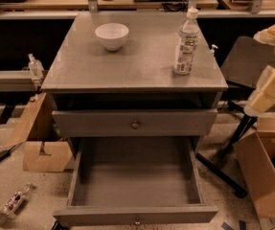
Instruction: Place blue plastic bottle into middle drawer
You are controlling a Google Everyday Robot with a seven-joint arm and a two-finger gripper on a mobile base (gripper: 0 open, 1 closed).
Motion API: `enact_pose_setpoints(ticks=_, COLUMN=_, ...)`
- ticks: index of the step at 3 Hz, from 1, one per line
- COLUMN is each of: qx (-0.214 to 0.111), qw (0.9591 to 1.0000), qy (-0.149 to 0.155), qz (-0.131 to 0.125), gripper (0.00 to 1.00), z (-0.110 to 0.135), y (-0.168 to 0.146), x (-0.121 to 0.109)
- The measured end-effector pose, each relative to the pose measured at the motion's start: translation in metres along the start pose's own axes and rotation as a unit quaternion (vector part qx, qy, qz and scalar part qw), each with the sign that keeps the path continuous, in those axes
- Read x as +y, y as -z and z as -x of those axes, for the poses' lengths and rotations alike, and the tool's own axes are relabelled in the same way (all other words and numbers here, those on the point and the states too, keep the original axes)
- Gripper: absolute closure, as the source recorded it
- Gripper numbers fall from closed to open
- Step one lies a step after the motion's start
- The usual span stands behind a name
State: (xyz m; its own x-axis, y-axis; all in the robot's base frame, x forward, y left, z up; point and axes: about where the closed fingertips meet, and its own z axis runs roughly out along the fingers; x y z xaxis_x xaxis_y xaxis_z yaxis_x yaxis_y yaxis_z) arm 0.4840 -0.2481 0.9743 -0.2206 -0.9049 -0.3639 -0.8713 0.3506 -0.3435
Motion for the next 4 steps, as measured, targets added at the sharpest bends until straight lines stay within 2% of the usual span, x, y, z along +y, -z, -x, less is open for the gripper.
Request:
enact_pose_setpoints(ticks=1, qx=-0.113, qw=0.991, qy=-0.054, qz=-0.048, gripper=0.0, z=-0.015, y=-0.026, x=-0.061)
enact_pose_setpoints(ticks=2, qx=-0.238, qw=0.9605, qy=-0.107, qz=-0.097, gripper=0.0, z=-0.014, y=-0.048, x=-0.124)
enact_pose_setpoints(ticks=3, qx=-0.295, qw=0.9373, qy=-0.14, qz=-0.121, gripper=0.0, z=-0.003, y=-0.045, x=-0.172)
enact_pose_setpoints(ticks=4, qx=-0.306, qw=0.9332, qy=-0.141, qz=-0.125, gripper=0.0, z=0.004, y=-0.042, x=-0.179)
